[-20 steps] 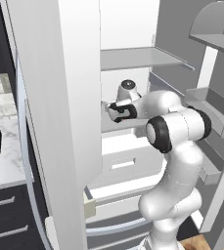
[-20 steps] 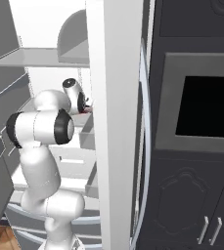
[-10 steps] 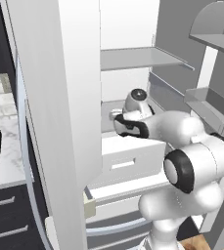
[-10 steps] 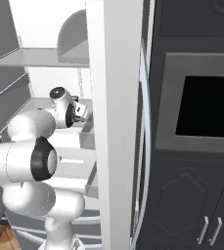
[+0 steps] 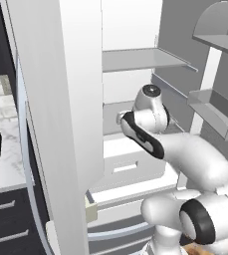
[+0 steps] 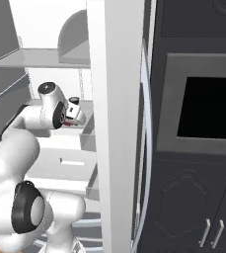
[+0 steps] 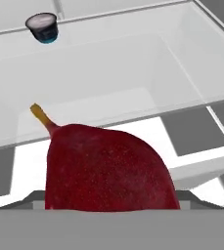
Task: Pick the pear and banana from the fridge and place them on the plate next to the blender to make a fruit smoothie.
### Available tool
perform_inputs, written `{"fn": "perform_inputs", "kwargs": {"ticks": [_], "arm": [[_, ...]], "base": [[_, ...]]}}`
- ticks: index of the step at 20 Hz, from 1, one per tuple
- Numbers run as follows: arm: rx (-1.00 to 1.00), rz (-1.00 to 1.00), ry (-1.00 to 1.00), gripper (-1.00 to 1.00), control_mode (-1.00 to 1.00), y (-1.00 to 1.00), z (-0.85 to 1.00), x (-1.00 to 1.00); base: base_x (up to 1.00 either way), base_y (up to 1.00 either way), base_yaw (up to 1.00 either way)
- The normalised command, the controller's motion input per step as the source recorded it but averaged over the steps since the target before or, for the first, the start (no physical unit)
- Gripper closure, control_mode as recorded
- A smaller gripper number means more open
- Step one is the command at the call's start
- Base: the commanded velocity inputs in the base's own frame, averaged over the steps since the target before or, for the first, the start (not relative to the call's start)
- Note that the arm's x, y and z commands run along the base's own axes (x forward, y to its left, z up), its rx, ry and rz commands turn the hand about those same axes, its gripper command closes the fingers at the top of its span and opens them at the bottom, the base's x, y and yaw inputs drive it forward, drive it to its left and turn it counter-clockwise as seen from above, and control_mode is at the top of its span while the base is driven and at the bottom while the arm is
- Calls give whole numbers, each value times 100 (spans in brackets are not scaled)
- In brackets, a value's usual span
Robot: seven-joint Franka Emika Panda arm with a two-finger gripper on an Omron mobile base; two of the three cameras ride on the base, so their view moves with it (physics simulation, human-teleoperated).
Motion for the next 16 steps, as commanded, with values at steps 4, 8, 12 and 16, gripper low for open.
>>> {"fn": "perform_inputs", "kwargs": {"ticks": [4, 8, 12, 16], "arm": [[0, -2, 3, 100, -100, -1, 5, -99], [0, 0, 0, 100, -100, -5, 0, -100], [0, 0, 4, 100, -100, -13, 0, -99], [0, 0, 5, 100, -100, -14, 0, -94]], "base": [[0, 0, 0], [0, 0, 0], [0, 0, 0], [0, 0, 0]]}}
